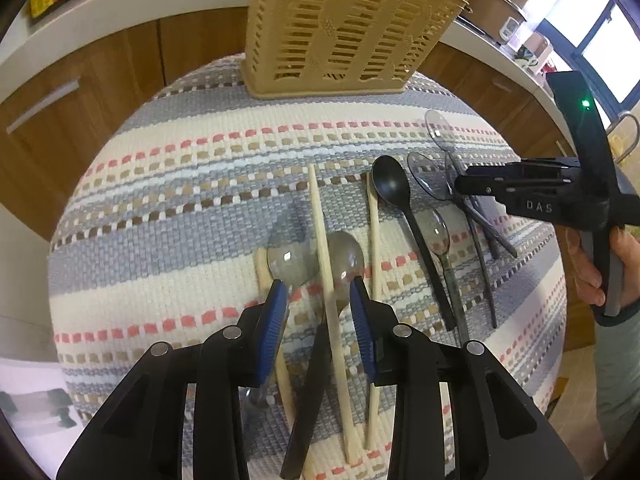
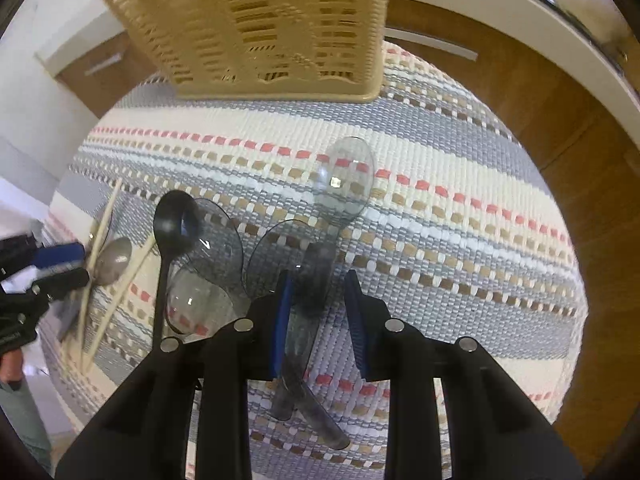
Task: Organize utensils
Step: 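Lower the left tool and grasp another wooden chopstick, then grasp a clear plastic spoon with the right tool while the left tool lifts the chopstick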
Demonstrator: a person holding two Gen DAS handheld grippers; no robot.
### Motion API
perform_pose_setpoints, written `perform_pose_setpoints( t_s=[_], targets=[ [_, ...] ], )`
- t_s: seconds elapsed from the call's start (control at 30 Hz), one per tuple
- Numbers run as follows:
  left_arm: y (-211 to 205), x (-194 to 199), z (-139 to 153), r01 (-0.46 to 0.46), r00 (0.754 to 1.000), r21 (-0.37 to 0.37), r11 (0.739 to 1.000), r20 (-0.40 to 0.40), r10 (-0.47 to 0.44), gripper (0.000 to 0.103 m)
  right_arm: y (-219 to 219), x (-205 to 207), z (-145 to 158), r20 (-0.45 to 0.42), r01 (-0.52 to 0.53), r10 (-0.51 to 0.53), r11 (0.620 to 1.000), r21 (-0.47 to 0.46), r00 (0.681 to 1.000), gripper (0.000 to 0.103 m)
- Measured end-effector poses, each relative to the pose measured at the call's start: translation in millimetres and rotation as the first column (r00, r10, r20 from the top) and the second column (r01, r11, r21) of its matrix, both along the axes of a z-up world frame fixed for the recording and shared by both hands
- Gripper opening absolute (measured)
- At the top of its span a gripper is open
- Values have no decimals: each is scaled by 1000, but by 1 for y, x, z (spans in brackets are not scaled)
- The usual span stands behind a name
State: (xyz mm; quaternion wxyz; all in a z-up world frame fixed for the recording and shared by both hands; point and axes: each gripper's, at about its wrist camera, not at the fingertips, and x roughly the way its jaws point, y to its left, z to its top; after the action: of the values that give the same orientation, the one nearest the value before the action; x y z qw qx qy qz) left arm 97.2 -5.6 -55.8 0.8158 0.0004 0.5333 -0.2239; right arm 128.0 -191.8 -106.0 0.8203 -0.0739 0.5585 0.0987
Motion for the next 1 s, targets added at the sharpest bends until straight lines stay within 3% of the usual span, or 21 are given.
perform_pose_setpoints(
  t_s=[0.2, 0.3, 0.33, 0.4, 0.63, 0.73, 0.83, 1.0],
  targets=[
    [-25, 5, 0, -2, 999, 109, 994, 42, -2, 29, -2, -9, 0, -2, -19, 19, 1000, 4, 1000, 13],
    [-34, 3, 0, 6, 999, 108, 994, 47, -12, 17, -12, -15, 1, -3, -12, 12, 999, 33, 1000, 8],
    [-37, 1, 1, 6, 998, 118, 993, 62, -13, 7, -15, -16, 1, -5, -10, 10, 999, 38, 1000, 7],
    [-38, -1, 5, -7, 997, 124, 992, 79, -3, 4, -20, -20, 2, -3, -4, 4, 999, 41, 1000, 7],
    [-13, -5, 15, -18, 997, -24, 1000, 72, 20, 4, -55, -36, 11, 39, 47, -48, 999, 24, 998, 7],
    [-4, -2, 15, -21, 998, -87, 996, 52, 26, 4, -66, -32, 21, 41, 76, -80, 994, 81, 996, 12],
    [8, 2, 15, -37, 998, -99, 994, 45, 41, 4, -70, -25, 26, 42, 97, -102, 989, 112, 994, 25],
    [15, -1, 14, -52, 997, -104, 993, 56, 58, 4, -62, -1, 23, 20, 117, -120, 986, 116, 993, 27]
  ],
)
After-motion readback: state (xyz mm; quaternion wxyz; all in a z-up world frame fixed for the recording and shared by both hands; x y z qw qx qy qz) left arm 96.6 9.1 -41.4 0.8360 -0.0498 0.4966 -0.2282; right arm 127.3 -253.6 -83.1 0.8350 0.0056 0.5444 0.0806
